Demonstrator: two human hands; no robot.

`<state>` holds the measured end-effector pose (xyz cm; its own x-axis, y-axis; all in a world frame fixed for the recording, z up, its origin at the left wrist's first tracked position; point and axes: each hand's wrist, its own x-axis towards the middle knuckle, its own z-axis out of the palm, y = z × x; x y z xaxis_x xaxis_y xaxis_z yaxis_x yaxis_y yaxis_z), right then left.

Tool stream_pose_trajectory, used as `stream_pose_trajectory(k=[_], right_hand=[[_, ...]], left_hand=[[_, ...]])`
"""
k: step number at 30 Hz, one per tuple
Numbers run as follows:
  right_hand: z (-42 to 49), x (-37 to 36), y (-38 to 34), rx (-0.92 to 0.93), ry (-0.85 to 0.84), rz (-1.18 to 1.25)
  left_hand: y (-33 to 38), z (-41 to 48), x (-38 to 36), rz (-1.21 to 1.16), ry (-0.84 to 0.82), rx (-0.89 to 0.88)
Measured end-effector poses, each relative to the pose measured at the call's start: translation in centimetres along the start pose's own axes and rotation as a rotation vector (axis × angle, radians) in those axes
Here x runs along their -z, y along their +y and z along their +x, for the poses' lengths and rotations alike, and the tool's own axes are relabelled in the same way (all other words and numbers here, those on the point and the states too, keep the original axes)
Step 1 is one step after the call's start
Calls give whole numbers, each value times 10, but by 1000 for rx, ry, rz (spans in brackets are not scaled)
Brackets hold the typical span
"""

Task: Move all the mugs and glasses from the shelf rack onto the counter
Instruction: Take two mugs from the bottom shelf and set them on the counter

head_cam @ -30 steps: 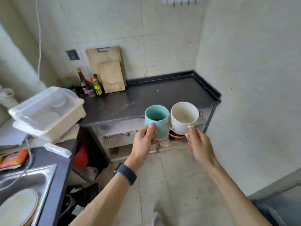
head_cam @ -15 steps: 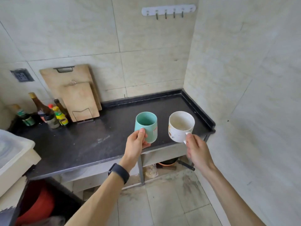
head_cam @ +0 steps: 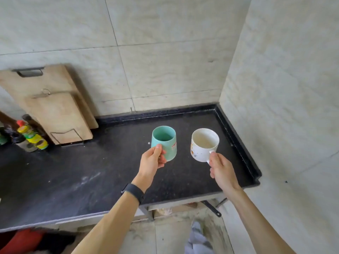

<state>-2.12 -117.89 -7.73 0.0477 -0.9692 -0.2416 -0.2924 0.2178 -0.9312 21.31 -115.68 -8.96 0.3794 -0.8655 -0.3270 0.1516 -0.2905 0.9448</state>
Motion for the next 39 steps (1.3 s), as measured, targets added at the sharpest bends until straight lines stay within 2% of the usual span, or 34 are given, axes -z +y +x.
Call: stream_pose_trajectory(k=[7, 10, 18, 29, 39], right_hand=[[137, 17, 12, -68, -123, -84], [181, 15, 30, -110, -145, -130], [264, -2, 83, -251, -46, -191], [325, -10, 109, -320, 23, -102], [391, 4, 125, -275, -5, -34]], left_hand=[[-12, 96, -62, 32, 92, 152], [-23, 130, -79, 83, 71, 196], [-63, 200, -120, 185, -50, 275], [-100, 266, -161, 189, -152, 286], [-97, 318, -212, 320, -120, 213]])
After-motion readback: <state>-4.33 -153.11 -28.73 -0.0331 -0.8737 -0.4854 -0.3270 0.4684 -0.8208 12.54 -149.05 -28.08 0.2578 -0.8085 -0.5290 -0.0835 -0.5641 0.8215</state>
